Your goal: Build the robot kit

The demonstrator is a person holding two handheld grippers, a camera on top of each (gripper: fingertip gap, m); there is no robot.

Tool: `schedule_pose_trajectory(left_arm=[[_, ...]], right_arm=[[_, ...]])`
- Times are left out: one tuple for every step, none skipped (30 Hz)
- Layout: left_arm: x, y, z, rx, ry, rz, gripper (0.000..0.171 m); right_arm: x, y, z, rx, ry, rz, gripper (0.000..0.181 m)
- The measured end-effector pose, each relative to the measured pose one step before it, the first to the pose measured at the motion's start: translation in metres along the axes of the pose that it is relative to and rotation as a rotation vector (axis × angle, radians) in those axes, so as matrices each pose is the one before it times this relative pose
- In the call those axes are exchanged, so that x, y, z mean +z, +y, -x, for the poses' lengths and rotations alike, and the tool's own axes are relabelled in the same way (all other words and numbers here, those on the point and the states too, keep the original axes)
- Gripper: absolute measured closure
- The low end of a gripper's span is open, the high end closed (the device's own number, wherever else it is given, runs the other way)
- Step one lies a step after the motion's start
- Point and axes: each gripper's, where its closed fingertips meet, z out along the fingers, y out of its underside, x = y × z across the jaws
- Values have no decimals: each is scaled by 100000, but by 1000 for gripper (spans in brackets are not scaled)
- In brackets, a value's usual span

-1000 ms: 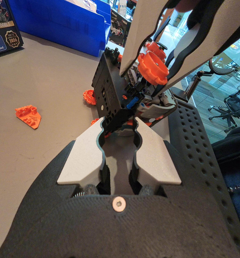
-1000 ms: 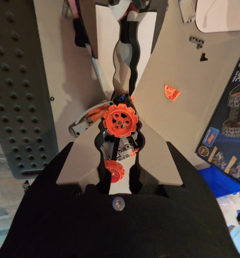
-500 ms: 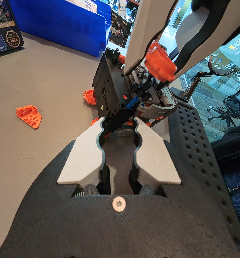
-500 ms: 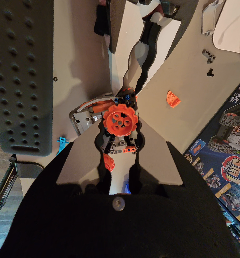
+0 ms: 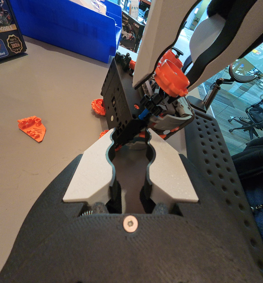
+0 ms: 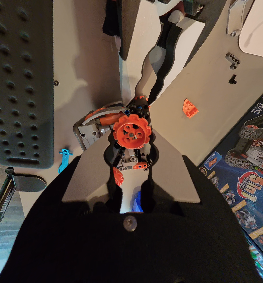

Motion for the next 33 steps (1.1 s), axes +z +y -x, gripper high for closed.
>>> schedule_pose_trajectory(left_arm=[[16,-17,-14,255,-245,-88,136],[19,-17,1,697,-512,-33,136],[-14,-1,-10,433,-407,-35,137],[-18,-21,19,-303,-247,-231,137],[25,-11,53,-510,-327,-191,137],[18,-12,59,252,-522,68,137],[4,10,4,910,-658,280,137],[47,-20,-53,612,-518,30,138],[69,8,-84,868,-358,304,138],[-17,-6,-26,1799,-570,411,138],[-71,-147,118,480,-1013,-506,140],[-125,-224,74,-1154,295,-1394,145],[35,26,-15,-109,92,168,145],[51,-14,-3,2010,-1413,451,146],[16,-2,2,1784,-941,498,146],[16,-9,18,-538,141,-166,146],[6,-28,73,-1106,3,-513,146],[36,-13,45,449,-551,-26,146],[39,0,-21,1827,-639,548,146],[-4,37,6,1471,-213,582,146],[-51,38,19,13,442,98,145],[-51,-34,12,-926,776,-452,145],[-122,-136,-8,-1063,986,-769,144],[-98,-206,88,-710,223,-1054,144],[-26,-46,136,-577,-117,-266,144],[-6,74,42,-590,484,372,144],[-22,61,-41,-518,802,218,143],[-24,0,6,-355,251,-130,143],[-9,-27,0,25,31,-71,144],[28,-35,-64,-96,494,-94,143],[23,-29,-65,-522,748,-299,142],[-2,-11,-1,-403,375,-108,142],[-13,-12,-26,-315,445,-198,142]], right_arm=[[-7,89,-13,-390,174,1448,140],[2,31,2,-300,-49,1492,140],[8,6,-22,-812,214,1396,139],[-1,21,-44,-435,88,1235,140],[31,2,-79,-338,-55,923,139],[9,-67,-74,-593,124,648,140],[71,-38,-80,-692,259,848,140],[190,142,43,-638,-551,1511,140],[112,82,131,-126,-1329,534,140],[9,63,-1,555,-545,-75,140],[5,94,-120,994,75,-251,140],[-3,209,-57,694,-223,377,140],[-5,140,46,126,-561,763,140],[-4,39,-2,-513,-62,890,140],[5,41,-46,-691,66,804,140],[19,36,-46,113,-402,8,140],[30,43,-85,977,-500,-411,140],[25,82,-23,413,-441,104,140],[-7,15,29,-24,-326,-113,139],[-1,-133,47,979,-536,-1464,139],[-17,-207,33,1821,-392,-2540,139],[-121,-182,-46,1890,506,-2862,137],[-264,-142,-103,2241,1071,-2890,134],[-379,-206,39,3224,-57,-3551,127],[-389,-80,95,3635,-560,-3090,123],[-304,251,-162,3247,1135,-1684,121],[-180,561,-200,2977,1365,-436,121],[-54,684,9,2406,327,27,122],[29,575,-83,1932,984,-473,125],[101,376,-200,1783,1625,-1074,132],[181,178,-232,1684,1665,-1409,140],[240,169,-20,963,556,-739,147],[247,164,236,-268,-895,-177,152]])
